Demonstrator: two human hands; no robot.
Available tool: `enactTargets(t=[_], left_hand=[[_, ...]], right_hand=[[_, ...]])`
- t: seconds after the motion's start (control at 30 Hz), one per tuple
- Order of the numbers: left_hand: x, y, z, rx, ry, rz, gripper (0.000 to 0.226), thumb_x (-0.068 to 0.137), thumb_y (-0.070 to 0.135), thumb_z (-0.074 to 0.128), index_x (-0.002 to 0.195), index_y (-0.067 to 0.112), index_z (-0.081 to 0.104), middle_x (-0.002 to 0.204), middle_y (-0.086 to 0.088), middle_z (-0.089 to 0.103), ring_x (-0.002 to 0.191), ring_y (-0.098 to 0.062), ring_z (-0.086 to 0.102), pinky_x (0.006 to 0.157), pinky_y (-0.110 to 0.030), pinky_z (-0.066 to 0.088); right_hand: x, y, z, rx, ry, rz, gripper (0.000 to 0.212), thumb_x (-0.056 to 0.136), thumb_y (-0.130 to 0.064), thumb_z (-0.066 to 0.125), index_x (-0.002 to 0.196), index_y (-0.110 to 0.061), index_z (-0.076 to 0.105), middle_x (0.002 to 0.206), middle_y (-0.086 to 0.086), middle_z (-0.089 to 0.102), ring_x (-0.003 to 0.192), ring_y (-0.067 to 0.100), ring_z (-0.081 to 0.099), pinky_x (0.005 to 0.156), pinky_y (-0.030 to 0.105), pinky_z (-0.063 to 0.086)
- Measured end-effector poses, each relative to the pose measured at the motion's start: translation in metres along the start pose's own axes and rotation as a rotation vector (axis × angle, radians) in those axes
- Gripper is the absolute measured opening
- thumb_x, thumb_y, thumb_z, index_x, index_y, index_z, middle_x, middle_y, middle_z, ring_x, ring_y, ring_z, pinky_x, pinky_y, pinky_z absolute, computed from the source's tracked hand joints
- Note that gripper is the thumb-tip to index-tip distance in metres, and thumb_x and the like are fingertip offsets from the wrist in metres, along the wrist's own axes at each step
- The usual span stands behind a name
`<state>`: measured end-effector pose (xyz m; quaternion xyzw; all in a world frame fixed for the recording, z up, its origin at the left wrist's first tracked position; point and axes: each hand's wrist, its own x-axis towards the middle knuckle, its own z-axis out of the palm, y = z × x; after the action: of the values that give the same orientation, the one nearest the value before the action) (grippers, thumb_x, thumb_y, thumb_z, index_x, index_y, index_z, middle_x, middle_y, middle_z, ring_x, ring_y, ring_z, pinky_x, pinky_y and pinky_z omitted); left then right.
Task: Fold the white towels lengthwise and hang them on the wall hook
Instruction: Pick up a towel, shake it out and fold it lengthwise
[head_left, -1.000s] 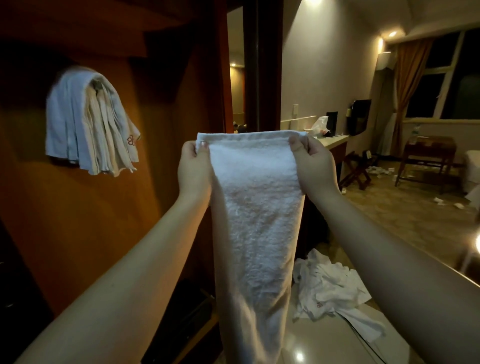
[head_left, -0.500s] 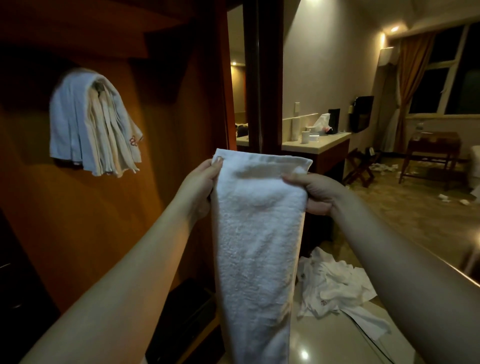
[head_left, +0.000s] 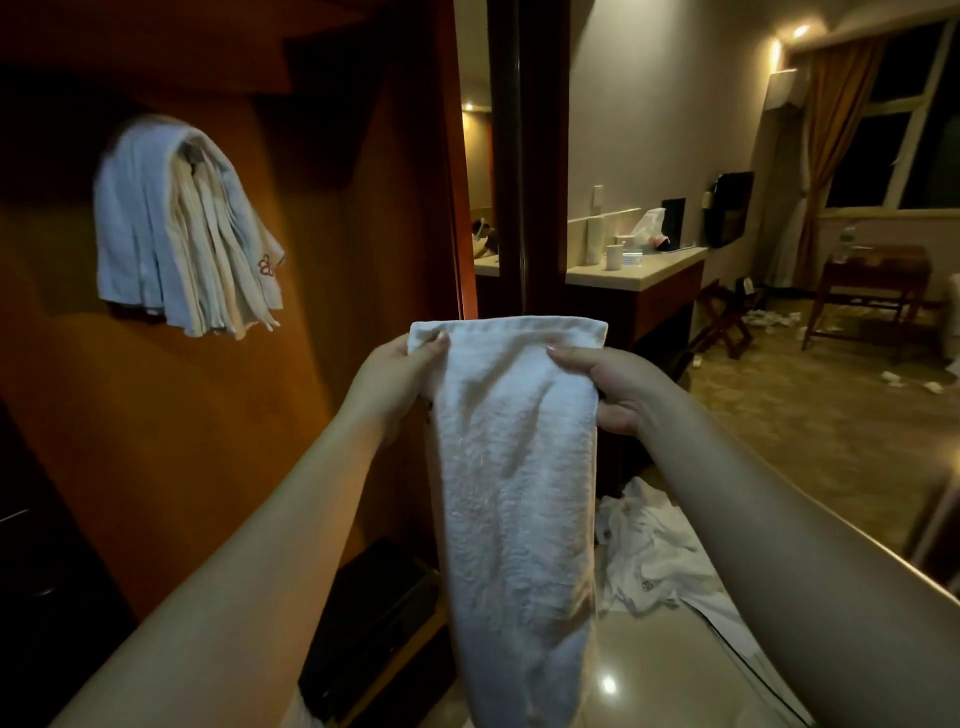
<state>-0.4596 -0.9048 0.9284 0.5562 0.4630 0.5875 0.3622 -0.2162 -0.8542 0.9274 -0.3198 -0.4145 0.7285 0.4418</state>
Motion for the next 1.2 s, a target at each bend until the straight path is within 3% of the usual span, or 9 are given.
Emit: enactTargets(t=[0.17,0.27,0.37,0.5,0.73,0.83,0.97,1.13,1.2], left_hand=[[-0.004,-0.004,0.0,-0.215,0.076,-0.105,0.033,0.091,0.035,0.065,0.11,0.01,0.072,0.109,-0.012,0.075,0.105,-0.03,0.072,0.096,-0.046,0.053],[-0.002,0.0,-0.007,-0.278,0.077,-0.121,0.034,0.089,0.031,0.066,0.112,0.006,0.07,0.11,-0.015,0.075,0.105,-0.034,0.071,0.09,-0.043,0.056],[-0.002,0.003,-0.01,-0.225,0.063,-0.052,0.03,0.088,0.035,0.066,0.105,0.011,0.074,0.107,-0.015,0.075,0.099,-0.032,0.073,0.08,-0.038,0.059],[-0.009,0.002,0.002,-0.063,0.124,0.007,0.024,0.096,0.038,0.063,0.086,0.023,0.079,0.092,-0.002,0.078,0.081,-0.017,0.076,0.061,-0.023,0.056],[-0.032,-0.021,0.031,0.012,0.269,-0.083,0.026,0.1,0.038,0.053,0.095,0.024,0.075,0.087,0.008,0.078,0.078,-0.007,0.074,0.067,-0.026,0.053],[-0.046,-0.029,0.041,0.084,0.324,-0.083,0.028,0.1,0.045,0.05,0.09,0.031,0.072,0.085,0.009,0.076,0.077,-0.008,0.073,0.071,-0.032,0.057],[-0.062,-0.037,0.055,0.134,0.328,-0.079,0.027,0.1,0.05,0.049,0.081,0.039,0.066,0.075,0.016,0.073,0.069,-0.002,0.069,0.064,-0.028,0.055],[-0.076,-0.044,0.065,0.159,0.264,-0.067,0.028,0.102,0.049,0.048,0.082,0.036,0.062,0.07,0.023,0.07,0.066,0.005,0.067,0.049,-0.013,0.05],[-0.075,-0.046,0.066,0.091,0.211,-0.108,0.025,0.103,0.044,0.048,0.085,0.033,0.063,0.07,0.016,0.072,0.069,0.003,0.069,0.054,-0.014,0.052]], right_hand=[[0.001,0.003,0.003,-0.039,0.025,-0.078,0.035,0.088,-0.006,0.073,0.123,-0.011,0.067,0.108,0.018,0.076,0.098,0.034,0.074,0.08,0.046,0.062],[-0.005,0.0,0.002,-0.341,-0.001,-0.29,0.03,0.091,-0.01,0.07,0.117,-0.026,0.074,0.104,0.009,0.077,0.096,0.027,0.075,0.082,0.04,0.062],[-0.01,-0.004,0.0,-0.55,0.022,-0.409,0.029,0.091,-0.017,0.07,0.118,-0.026,0.074,0.105,0.009,0.077,0.096,0.024,0.075,0.083,0.037,0.061],[-0.004,0.008,0.002,-0.392,0.145,-0.315,0.023,0.089,-0.028,0.076,0.11,-0.02,0.071,0.099,0.004,0.078,0.086,0.02,0.077,0.069,0.033,0.062],[0.001,0.058,0.01,-0.21,0.318,-0.213,0.029,0.079,-0.035,0.076,0.103,-0.018,0.072,0.09,0.004,0.079,0.081,0.025,0.077,0.082,0.048,0.061],[-0.009,0.083,0.019,-0.339,0.416,-0.273,0.017,0.083,-0.046,0.069,0.086,-0.03,0.071,0.08,-0.007,0.077,0.071,0.016,0.076,0.076,0.047,0.064],[-0.028,0.104,0.037,-0.55,0.465,-0.369,0.024,0.089,-0.049,0.061,0.072,-0.032,0.064,0.078,-0.004,0.074,0.071,0.017,0.072,0.07,0.045,0.062],[-0.044,0.11,0.052,-0.72,0.396,-0.429,0.026,0.097,-0.044,0.054,0.077,-0.028,0.062,0.078,0.005,0.074,0.07,0.015,0.07,0.063,0.035,0.057],[-0.046,0.11,0.054,-0.745,0.354,-0.42,0.026,0.099,-0.044,0.051,0.081,-0.029,0.063,0.081,0.004,0.074,0.076,0.014,0.071,0.068,0.036,0.056]])
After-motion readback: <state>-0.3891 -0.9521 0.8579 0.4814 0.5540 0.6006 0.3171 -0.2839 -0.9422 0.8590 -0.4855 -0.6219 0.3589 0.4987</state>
